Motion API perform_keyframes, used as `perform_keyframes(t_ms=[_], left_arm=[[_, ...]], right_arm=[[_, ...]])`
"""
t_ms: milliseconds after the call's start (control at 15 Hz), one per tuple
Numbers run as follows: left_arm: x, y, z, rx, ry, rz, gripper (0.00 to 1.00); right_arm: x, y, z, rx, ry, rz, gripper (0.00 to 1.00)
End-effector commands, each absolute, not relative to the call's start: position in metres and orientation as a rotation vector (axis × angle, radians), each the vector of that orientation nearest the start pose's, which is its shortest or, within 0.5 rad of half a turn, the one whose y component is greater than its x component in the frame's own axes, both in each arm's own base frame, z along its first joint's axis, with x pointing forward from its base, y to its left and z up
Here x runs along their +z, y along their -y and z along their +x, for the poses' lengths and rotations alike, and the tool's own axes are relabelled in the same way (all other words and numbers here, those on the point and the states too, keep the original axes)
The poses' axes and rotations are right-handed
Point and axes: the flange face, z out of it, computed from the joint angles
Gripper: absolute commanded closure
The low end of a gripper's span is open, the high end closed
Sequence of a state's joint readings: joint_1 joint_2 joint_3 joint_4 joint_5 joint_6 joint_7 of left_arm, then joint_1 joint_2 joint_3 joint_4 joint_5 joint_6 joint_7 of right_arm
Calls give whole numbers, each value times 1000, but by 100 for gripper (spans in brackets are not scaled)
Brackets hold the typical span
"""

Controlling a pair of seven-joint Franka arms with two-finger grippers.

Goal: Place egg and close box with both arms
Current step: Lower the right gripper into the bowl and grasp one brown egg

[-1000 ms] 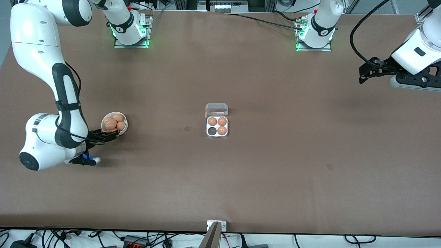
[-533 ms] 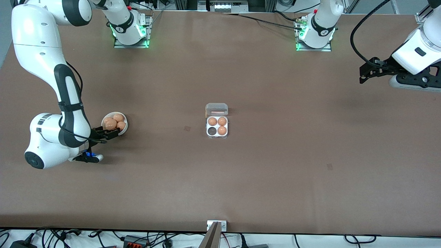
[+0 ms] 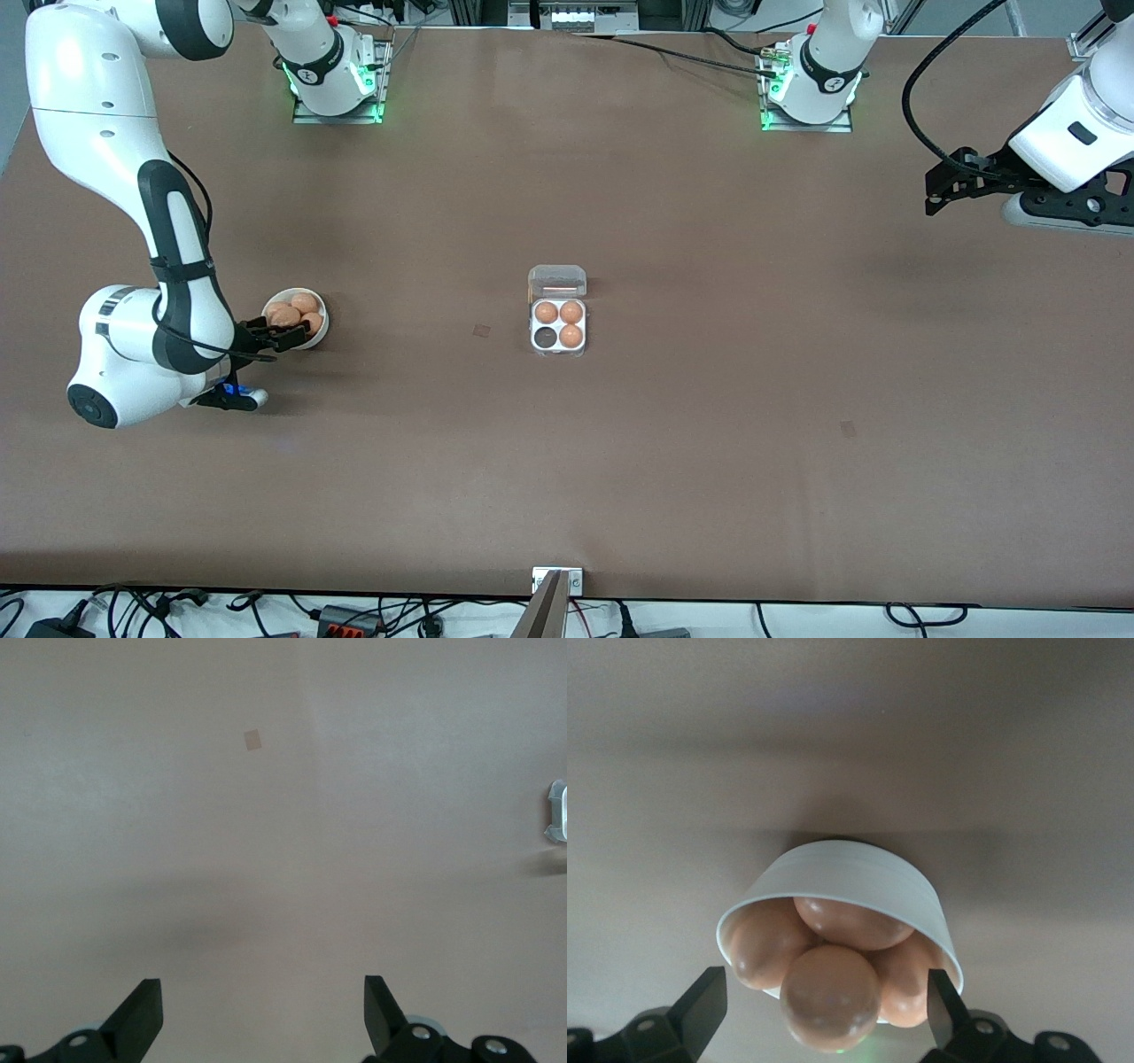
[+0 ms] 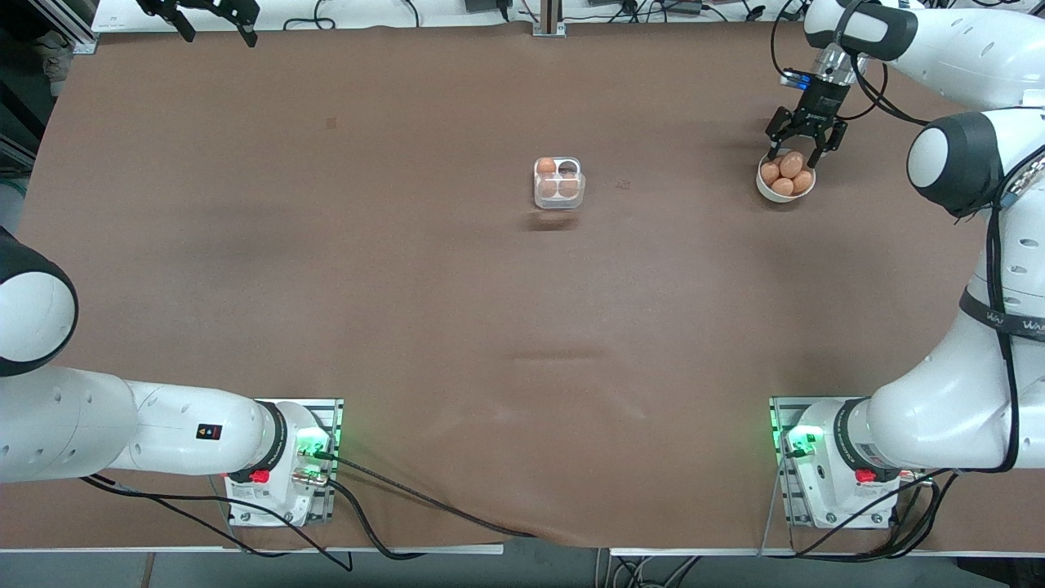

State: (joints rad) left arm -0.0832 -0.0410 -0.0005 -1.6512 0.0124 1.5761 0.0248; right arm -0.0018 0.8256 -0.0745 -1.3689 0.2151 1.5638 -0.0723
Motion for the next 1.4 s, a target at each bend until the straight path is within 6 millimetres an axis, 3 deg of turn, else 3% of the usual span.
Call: perform_keyframes(t_ms=[0, 400, 600, 933, 1067, 1333], left_arm=[[614, 41, 538, 59, -189, -3111, 0], [614, 40, 538, 59, -189, -3112, 0], [614, 40, 538, 59, -189, -3112, 0], [614, 40, 538, 59, -187, -3112, 0], [614, 40, 538, 59, -187, -3112, 0], [614, 40, 538, 59, -187, -3112, 0]], right_arm=[[200, 21, 652, 873, -90, -2803, 8], [199, 21, 652, 876, -87, -2805, 42], [200, 21, 652, 870, -86, -2804, 64], [209, 21, 655, 849, -86, -2810, 79], [226, 21, 657, 817, -79, -2830, 81], [294, 18, 661, 662, -10, -2982, 81]])
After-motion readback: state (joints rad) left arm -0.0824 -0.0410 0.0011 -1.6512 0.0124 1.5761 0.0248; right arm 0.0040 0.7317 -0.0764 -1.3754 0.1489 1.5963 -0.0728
